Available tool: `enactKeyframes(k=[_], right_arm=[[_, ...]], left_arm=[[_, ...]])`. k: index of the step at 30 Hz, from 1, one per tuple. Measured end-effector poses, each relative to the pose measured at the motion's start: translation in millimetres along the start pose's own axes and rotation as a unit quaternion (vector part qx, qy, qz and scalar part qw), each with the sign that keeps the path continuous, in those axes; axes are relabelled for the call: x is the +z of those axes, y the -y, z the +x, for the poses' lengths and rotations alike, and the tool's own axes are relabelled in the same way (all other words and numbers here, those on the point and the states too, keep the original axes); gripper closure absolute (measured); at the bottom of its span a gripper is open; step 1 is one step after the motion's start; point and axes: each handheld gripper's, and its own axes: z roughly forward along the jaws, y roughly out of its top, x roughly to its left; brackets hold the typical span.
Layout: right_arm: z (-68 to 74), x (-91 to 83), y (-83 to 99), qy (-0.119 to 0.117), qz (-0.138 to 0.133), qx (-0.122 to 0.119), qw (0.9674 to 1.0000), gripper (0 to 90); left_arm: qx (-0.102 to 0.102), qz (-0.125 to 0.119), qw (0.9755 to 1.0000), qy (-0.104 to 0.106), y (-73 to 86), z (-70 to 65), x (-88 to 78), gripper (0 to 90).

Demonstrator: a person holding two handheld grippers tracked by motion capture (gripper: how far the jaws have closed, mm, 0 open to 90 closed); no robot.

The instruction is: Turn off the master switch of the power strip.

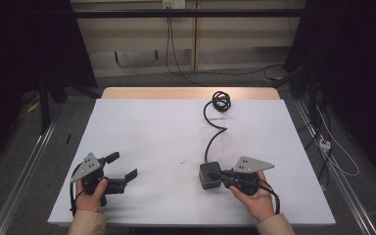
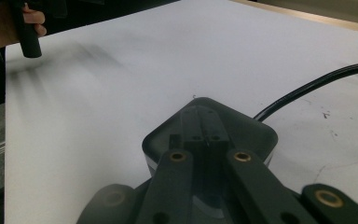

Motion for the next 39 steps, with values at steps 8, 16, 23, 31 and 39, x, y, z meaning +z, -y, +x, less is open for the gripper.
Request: enactKeyframes(k=[8,16,23,31,39], right_arm=[[1.0,0.0,-1.1,0.003,0.007,-0.005,1.0000,90.0],[0.5,-0.1,-0.9,0.001,0.005,0.001,1.0000,90.0],[1.8,-1.2,-1.1,0.002,0.006,-0.004,1.0000,90.0],[2.4,-0.1,0.1,0.012,-0.002,-0.009,0.9999,90.0],[2.3,-0.2,0.4,0.011,-0.003,-0.008,0.9999,90.0]], left_arm=[[0.001,0.001,1.0000,0.000,0.0,-0.3,0.2,2.8],[-0.001,0.000,1.0000,0.001,0.2,0.1,0.4,2.8],[-0.002,0.000,1.0000,-0.001,0.1,0.5,-0.1,2.7],[0.001,0.000,1.0000,0.000,0.0,0.7,0.0,2.8],[0.001,0.001,1.0000,-0.001,-0.1,0.6,0.1,2.8]])
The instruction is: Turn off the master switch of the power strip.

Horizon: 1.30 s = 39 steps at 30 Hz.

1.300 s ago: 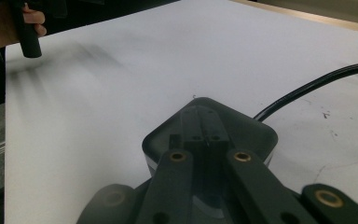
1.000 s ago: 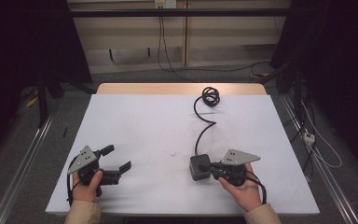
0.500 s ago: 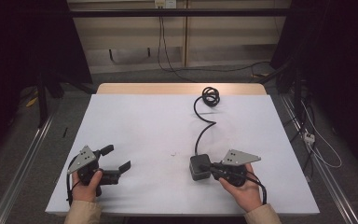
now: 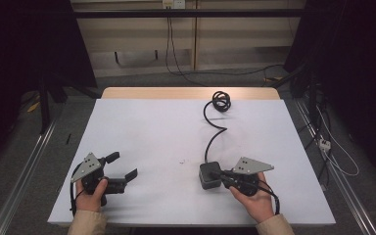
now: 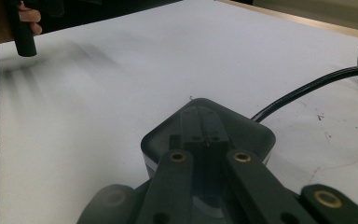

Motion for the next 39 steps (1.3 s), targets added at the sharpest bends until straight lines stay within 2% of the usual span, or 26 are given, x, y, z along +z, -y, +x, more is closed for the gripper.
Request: enactKeyframes(k=[3,4,18,27,39], right_arm=[[0.1,0.2,0.1,0.001,-0.002,-0.001,1.0000,90.0],[-0.1,-0.8,-0.7,-0.002,-0.011,0.004,0.9999,90.0],[-0.3,-0.7,-0.9,0.002,-0.010,0.000,0.9999,90.0],[-3.8,-2.3,1.0,-0.002,-0.024,0.016,0.9996,90.0],[-0.8,-2.4,-2.7,-0.006,-0.034,0.022,0.9992,72.1]], left_arm=[[-0.001,-0.001,1.0000,0.000,-0.1,0.1,-0.3,2.7],[-0.001,-0.001,1.0000,-0.001,0.0,0.1,-0.3,2.7],[-0.001,-0.001,1.0000,-0.001,-0.2,0.6,-0.6,2.8],[-0.002,-0.001,1.0000,-0.001,-0.3,1.0,-1.0,2.8],[-0.002,-0.001,1.0000,-0.001,0.0,0.9,-1.6,2.7]])
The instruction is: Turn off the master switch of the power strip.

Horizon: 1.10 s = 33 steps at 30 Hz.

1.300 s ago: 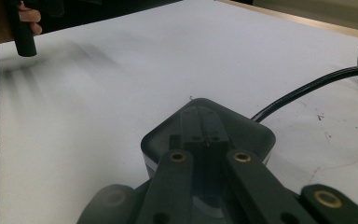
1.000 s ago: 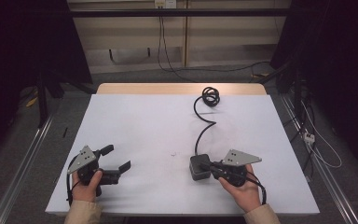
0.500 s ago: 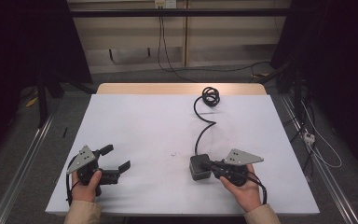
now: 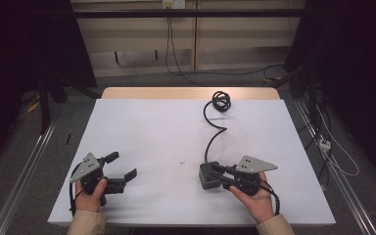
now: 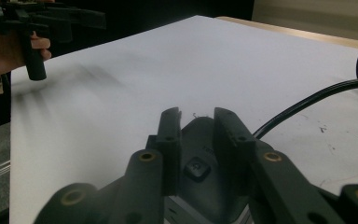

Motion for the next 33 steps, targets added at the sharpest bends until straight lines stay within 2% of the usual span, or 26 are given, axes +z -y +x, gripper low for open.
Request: enactKeyframes(k=[9,20,24,33], right_arm=[[-0.8,0.9,-1.7,-0.002,-0.005,0.014,0.9999,51.0],[-2.0,2.0,-1.8,0.007,-0.009,0.029,0.9995,29.2],[-3.3,0.8,-1.7,0.008,-0.010,0.036,0.9993,25.9],[-5.7,-2.5,-1.3,0.006,-0.012,0.032,0.9994,18.0]], left_arm=[[0.000,-0.001,1.0000,-0.002,0.3,0.5,-1.8,2.7],[-0.001,-0.005,1.0000,-0.003,0.3,0.3,-2.2,2.8],[-0.001,-0.002,1.0000,-0.004,0.2,0.9,-2.7,2.8],[-0.001,-0.003,1.0000,-0.003,0.5,0.5,-2.4,2.8]])
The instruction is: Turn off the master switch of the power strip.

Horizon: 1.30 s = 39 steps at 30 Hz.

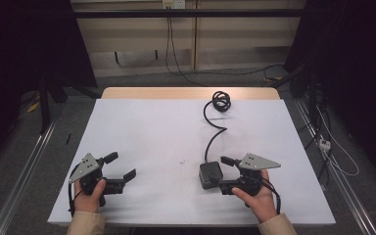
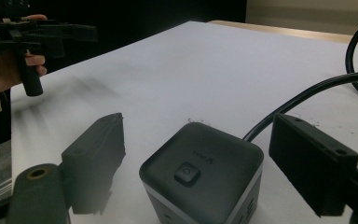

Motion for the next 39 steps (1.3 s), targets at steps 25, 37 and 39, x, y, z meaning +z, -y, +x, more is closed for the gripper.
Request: enactKeyframes(k=[25,37,39], right_arm=[[-10.8,-20.5,5.0,0.007,-0.003,-0.018,0.9998,11.3],[-18.0,-29.7,12.2,0.012,0.000,-0.024,0.9996,10.7],[-19.4,-31.1,13.2,0.013,-0.001,-0.024,0.9996,10.6]], left_arm=[[0.000,0.001,1.0000,0.001,-0.5,-0.7,0.1,2.7],[0.000,0.000,1.0000,0.000,-0.6,-0.2,-0.3,2.7],[0.001,0.001,1.0000,0.000,-0.5,0.2,-0.4,2.8]])
